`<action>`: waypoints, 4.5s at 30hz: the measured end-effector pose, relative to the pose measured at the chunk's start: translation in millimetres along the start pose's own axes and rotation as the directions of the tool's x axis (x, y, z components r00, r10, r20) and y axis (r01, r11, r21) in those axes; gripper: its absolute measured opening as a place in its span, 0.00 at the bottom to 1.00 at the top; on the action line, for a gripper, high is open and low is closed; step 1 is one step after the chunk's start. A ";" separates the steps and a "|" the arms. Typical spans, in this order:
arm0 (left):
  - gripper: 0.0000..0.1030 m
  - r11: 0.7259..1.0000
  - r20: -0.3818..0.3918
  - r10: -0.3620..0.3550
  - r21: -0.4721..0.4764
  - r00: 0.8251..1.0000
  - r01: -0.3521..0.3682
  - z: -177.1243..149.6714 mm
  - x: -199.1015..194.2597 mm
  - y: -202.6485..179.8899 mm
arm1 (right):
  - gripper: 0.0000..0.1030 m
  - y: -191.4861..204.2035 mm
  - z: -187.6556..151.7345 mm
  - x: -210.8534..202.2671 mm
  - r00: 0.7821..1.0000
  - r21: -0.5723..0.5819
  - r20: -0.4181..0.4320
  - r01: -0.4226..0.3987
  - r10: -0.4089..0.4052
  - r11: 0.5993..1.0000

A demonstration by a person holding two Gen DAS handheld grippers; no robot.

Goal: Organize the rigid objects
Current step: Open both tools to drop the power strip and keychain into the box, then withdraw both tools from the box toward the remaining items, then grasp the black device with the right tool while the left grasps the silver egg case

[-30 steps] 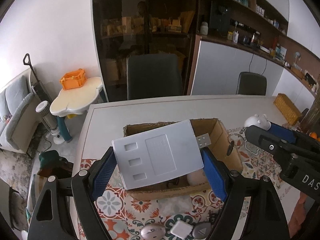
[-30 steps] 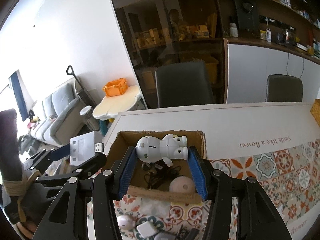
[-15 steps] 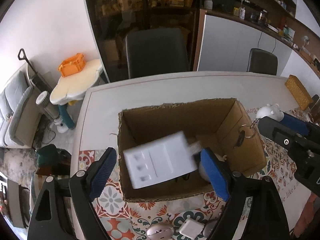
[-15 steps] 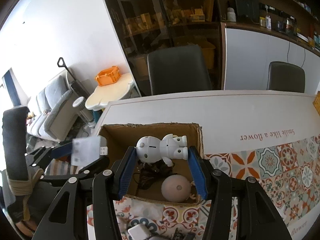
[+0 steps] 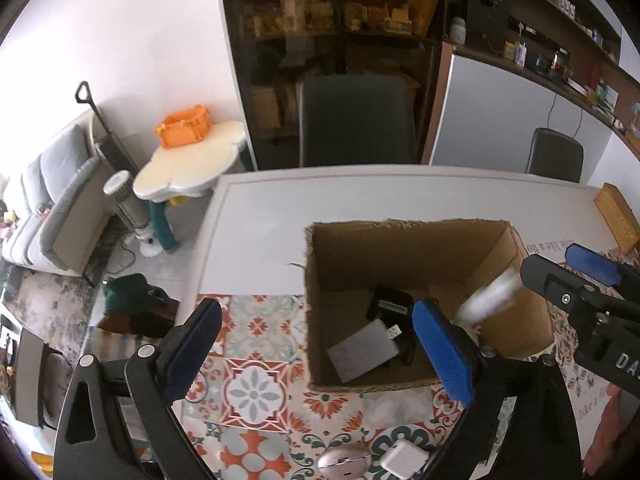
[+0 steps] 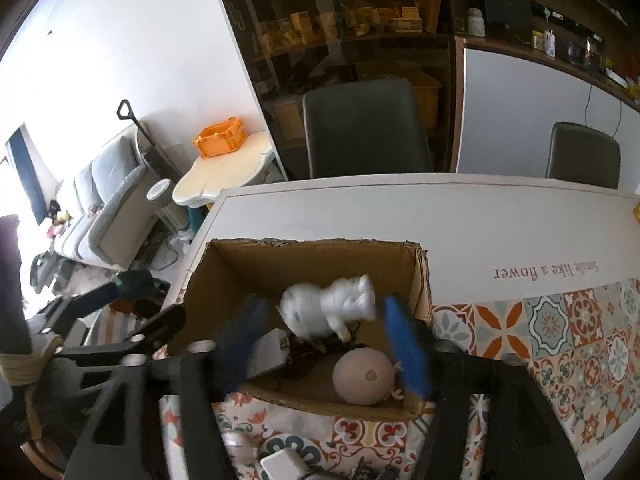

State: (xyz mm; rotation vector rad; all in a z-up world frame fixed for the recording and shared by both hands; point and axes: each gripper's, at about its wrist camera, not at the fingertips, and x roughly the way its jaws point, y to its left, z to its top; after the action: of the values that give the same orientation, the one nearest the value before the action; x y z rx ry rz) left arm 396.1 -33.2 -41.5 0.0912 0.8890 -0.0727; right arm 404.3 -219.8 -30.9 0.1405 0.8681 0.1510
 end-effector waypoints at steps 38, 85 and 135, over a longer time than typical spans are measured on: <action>0.97 1.000 -0.003 -0.008 0.013 1.000 0.008 -91.1 -55.2 -14.4 | 0.76 -16.2 -103.7 -54.6 0.996 0.105 -0.071 0.069 -0.062 0.992; 0.96 0.995 -0.261 0.001 0.098 0.965 0.026 -164.1 44.3 -43.5 | 0.41 -58.3 -189.8 63.7 0.907 0.177 -0.414 0.156 -0.070 0.972; 0.83 0.985 -0.395 -0.095 -0.170 0.914 0.029 -175.7 91.6 -4.5 | 0.32 -9.5 -163.3 62.6 0.944 0.052 -0.330 -0.012 0.029 0.999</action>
State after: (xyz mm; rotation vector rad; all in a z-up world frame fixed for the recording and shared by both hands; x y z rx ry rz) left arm 317.6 -20.8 -223.1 -0.0774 1.3082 -0.0410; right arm 319.6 -207.2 -183.7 0.1736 1.2066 0.1752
